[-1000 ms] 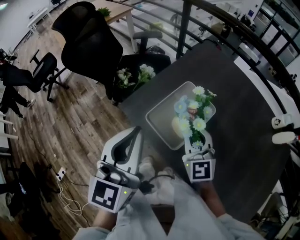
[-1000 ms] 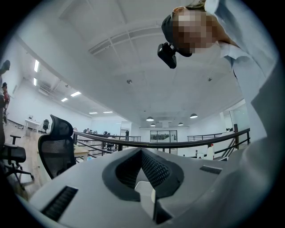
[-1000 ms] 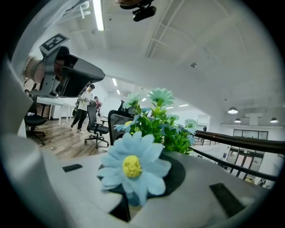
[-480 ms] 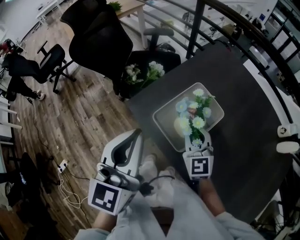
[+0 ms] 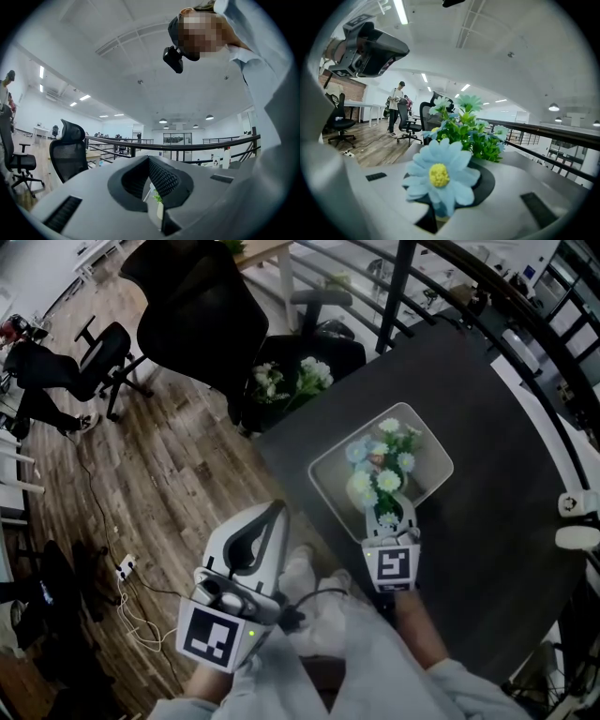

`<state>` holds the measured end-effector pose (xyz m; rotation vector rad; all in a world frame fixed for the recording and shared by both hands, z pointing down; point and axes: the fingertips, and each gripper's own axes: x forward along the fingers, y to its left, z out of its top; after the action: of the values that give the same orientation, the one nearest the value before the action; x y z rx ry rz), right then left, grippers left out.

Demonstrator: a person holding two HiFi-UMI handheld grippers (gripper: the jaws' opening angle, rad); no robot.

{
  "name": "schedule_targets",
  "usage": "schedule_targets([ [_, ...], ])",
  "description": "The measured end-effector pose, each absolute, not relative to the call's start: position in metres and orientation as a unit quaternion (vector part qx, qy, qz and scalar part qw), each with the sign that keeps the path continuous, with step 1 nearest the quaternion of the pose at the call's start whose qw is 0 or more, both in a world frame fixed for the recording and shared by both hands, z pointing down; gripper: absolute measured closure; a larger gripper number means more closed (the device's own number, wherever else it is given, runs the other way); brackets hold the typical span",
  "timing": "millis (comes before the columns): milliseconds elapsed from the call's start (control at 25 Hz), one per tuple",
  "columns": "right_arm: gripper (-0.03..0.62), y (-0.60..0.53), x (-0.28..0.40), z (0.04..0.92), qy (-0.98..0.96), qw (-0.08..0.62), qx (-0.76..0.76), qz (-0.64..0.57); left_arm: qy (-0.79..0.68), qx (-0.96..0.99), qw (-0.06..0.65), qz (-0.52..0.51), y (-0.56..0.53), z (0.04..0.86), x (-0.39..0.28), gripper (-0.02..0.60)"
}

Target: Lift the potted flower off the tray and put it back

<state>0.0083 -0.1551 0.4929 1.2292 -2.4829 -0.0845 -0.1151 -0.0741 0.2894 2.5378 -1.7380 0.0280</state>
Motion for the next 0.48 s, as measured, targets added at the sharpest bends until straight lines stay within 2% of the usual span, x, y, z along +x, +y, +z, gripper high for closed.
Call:
schedule_targets([
  [480,0.523,-0.150,0.007,0.511,-0.880,0.209,0.425,-0.029,-0.554,0.832,0.041,0.010,-0.080,0.297,-0.113,0.581],
])
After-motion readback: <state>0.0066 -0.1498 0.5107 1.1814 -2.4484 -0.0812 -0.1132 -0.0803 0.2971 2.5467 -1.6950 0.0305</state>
